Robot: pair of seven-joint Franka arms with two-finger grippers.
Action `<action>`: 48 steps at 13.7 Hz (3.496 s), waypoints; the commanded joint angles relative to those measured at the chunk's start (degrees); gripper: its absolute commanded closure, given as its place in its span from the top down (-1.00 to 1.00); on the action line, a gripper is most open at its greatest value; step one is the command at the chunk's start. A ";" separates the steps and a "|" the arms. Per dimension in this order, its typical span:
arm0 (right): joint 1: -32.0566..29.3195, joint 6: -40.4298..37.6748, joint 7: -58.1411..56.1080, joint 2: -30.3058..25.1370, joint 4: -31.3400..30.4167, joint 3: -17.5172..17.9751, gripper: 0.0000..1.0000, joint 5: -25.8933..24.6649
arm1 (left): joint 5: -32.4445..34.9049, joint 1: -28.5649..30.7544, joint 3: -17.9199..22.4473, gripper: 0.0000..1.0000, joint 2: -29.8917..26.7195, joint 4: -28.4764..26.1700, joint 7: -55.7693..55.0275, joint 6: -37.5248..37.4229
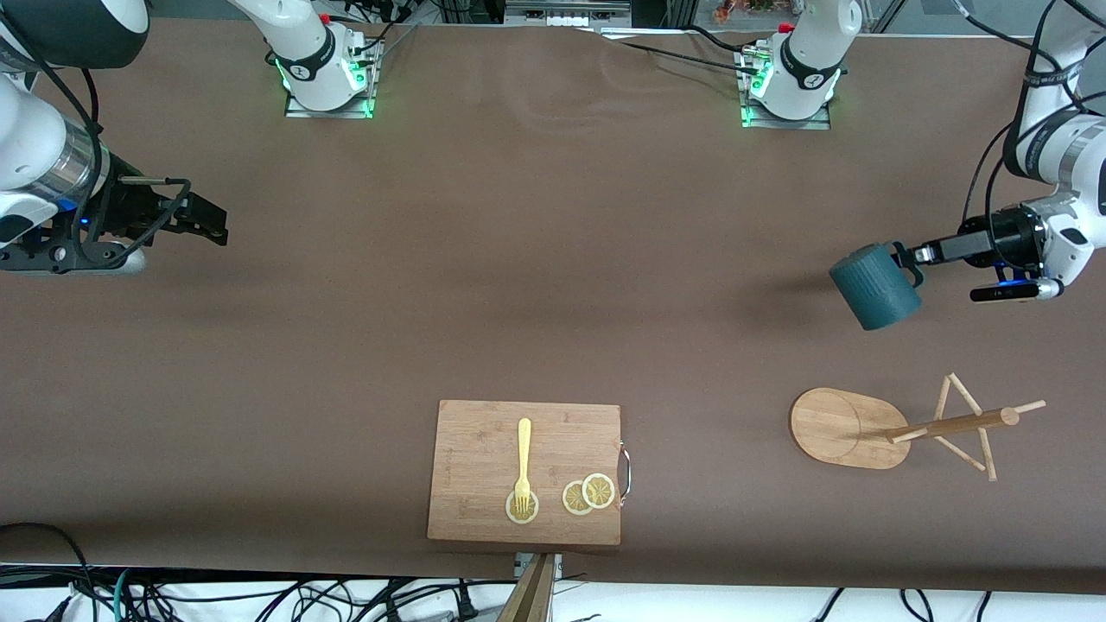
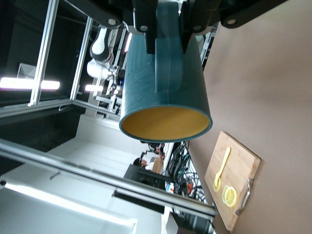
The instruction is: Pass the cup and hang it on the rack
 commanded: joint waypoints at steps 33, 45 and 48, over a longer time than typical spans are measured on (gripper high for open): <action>-0.86 -2.57 -4.40 -1.68 -1.97 -0.22 1.00 0.55 | -18.72 6.75 -0.53 -0.14 21.23 13.47 1.91 -1.98; -0.86 -2.57 -4.40 -1.68 -1.97 -0.22 1.00 0.64 | 18.58 9.48 0.08 1.00 11.93 13.73 6.57 -5.49; -0.86 -2.57 -4.40 -1.68 -1.97 -0.22 1.00 0.64 | 37.11 7.38 -0.26 1.00 7.89 20.82 6.05 -5.15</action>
